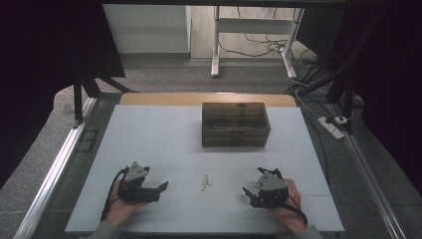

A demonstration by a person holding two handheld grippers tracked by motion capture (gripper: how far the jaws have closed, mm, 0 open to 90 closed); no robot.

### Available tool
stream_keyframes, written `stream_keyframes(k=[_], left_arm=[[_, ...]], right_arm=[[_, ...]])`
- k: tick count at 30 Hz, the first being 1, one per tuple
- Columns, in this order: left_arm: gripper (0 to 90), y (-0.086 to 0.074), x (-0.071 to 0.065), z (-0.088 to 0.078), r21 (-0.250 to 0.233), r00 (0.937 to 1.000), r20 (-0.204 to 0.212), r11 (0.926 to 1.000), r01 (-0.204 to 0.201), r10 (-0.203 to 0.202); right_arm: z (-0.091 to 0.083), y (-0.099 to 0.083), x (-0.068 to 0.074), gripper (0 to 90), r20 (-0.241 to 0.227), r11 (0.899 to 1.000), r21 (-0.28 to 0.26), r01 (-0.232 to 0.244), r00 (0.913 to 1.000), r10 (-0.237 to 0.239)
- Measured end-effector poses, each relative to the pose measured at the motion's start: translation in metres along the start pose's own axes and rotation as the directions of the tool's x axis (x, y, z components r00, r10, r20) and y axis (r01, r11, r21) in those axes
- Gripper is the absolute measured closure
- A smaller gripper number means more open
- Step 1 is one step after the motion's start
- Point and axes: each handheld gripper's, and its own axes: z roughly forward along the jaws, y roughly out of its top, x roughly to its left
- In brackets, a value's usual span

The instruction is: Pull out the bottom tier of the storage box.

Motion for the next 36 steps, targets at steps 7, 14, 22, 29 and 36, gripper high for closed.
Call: stream_keyframes(k=[7,14,22,29,36], left_arm=[[12.4,0.000,0.000,0.000,0.001,1.0000,0.002,1.0000,-0.002,0.002],[12.3,0.000,0.001,0.000,0.002,1.0000,0.002,1.0000,0.000,0.000],[12.3,-0.001,0.001,0.001,0.005,1.0000,0.001,1.0000,0.000,0.000],[12.3,-0.001,0.001,0.001,0.008,1.0000,0.000,1.0000,-0.002,0.002],[12.3,-0.001,0.001,0.002,0.011,1.0000,-0.001,0.9999,-0.001,0.001]], right_arm=[[0.000,0.002,0.004,18.5,0.012,0.998,0.009,0.063,0.9979,-0.063],[0.001,0.004,0.007,18.8,0.014,0.992,0.029,0.123,0.9923,-0.123],[0.002,0.005,0.011,19.4,0.042,0.982,0.048,0.182,0.9820,-0.184],[0.003,0.006,0.014,19.9,0.069,0.968,0.064,0.241,0.9671,-0.245],[0.004,0.007,0.018,20.4,0.088,0.950,0.091,0.298,0.9481,-0.306]])
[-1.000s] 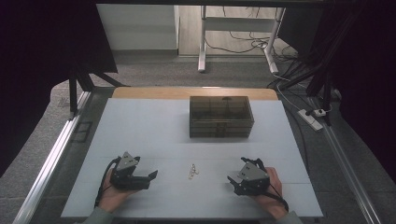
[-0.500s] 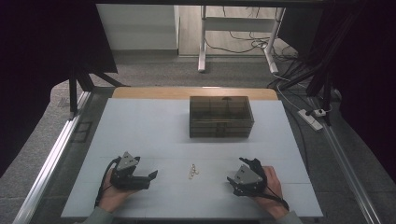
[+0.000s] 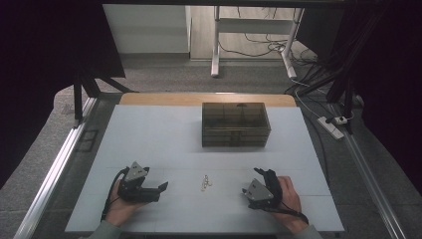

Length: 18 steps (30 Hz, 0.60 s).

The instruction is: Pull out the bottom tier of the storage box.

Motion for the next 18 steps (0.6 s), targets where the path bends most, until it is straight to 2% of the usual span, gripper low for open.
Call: stream_keyframes(k=[3,8,18], left_arm=[[12.3,-0.0001,-0.0002,-0.0002,0.000,1.0000,-0.001,1.0000,-0.001,0.001],[12.2,-0.0001,0.0002,0.0002,0.000,1.0000,-0.002,1.0000,0.002,-0.002],[12.2,0.0000,-0.0002,0.0003,0.001,1.0000,-0.004,1.0000,-0.001,0.001]], right_arm=[[0.0004,0.0004,0.0007,20.5,0.005,1.000,0.003,0.009,0.9999,-0.009],[0.0014,0.0029,0.0029,21.0,0.022,0.998,0.018,0.054,0.9983,-0.055],[0.0042,0.0069,0.0055,21.5,0.033,0.997,0.013,0.071,0.9969,-0.072]])
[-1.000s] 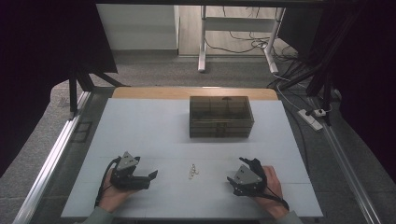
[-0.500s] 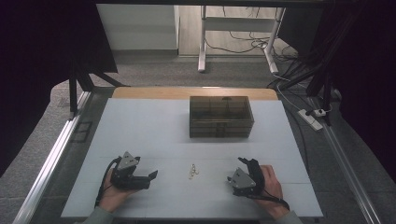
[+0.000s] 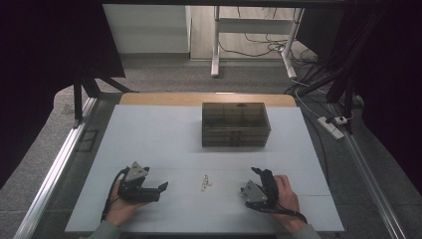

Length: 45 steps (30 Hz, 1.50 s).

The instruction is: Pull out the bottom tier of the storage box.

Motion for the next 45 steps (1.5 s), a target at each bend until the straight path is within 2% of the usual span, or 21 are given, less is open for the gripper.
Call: stream_keyframes(k=[12,22,32,34,38,43,45], left_arm=[[12.2,0.000,0.001,0.000,-0.001,1.0000,-0.004,1.0000,0.005,-0.005],[12.2,0.000,0.001,0.001,0.001,1.0000,-0.005,1.0000,0.006,-0.006],[12.2,0.000,0.002,0.001,0.002,1.0000,-0.005,1.0000,0.008,-0.008],[12.2,0.000,0.002,0.001,0.001,1.0000,-0.006,1.0000,0.008,-0.008],[12.2,0.000,0.001,0.001,0.000,1.0000,-0.005,1.0000,0.007,-0.007],[12.2,0.000,0.002,0.001,0.001,1.0000,-0.006,1.0000,0.007,-0.007],[12.2,0.000,0.002,0.001,0.000,1.0000,-0.006,1.0000,0.008,-0.008]], right_arm=[[0.003,0.006,0.000,21.9,0.001,0.999,-0.002,0.036,0.9993,-0.036],[0.009,0.009,-0.001,22.4,0.030,0.997,0.007,0.077,0.9965,-0.077],[0.016,0.012,-0.008,22.9,0.047,0.996,0.022,0.081,0.9955,-0.082],[0.018,0.013,-0.009,23.1,0.039,0.996,0.019,0.087,0.9954,-0.088],[0.022,0.015,-0.009,23.7,0.063,0.994,0.023,0.103,0.9926,-0.104],[0.028,0.017,-0.011,23.8,0.062,0.993,0.029,0.111,0.9917,-0.113],[0.029,0.018,-0.012,23.8,0.045,0.993,0.029,0.111,0.9926,-0.113]])
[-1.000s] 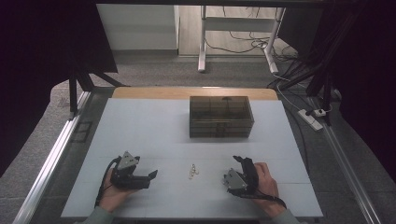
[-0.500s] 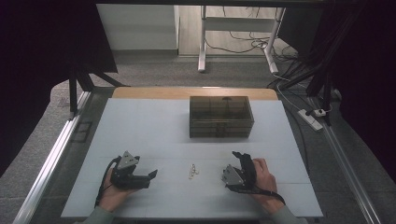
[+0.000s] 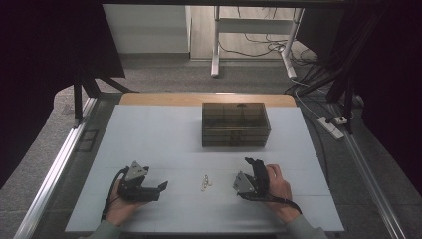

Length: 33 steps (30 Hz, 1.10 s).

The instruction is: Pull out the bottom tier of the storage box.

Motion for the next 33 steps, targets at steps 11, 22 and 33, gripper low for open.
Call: stream_keyframes(k=[11,22,33], left_arm=[[12.2,0.000,0.000,0.000,0.001,1.0000,-0.001,1.0000,0.001,-0.001],[12.2,0.000,0.001,-0.001,-0.008,1.0000,-0.005,1.0000,0.006,-0.006],[12.1,0.000,0.001,-0.001,-0.006,1.0000,-0.006,1.0000,0.006,-0.006]], right_arm=[[0.009,-0.001,-0.003,24.6,0.015,1.000,0.008,-0.025,0.9996,0.025],[0.018,0.002,-0.010,24.6,0.027,1.000,0.019,-0.003,0.9996,0.002],[0.027,0.001,-0.014,25.2,0.032,1.000,0.030,-0.006,0.9995,0.005]])
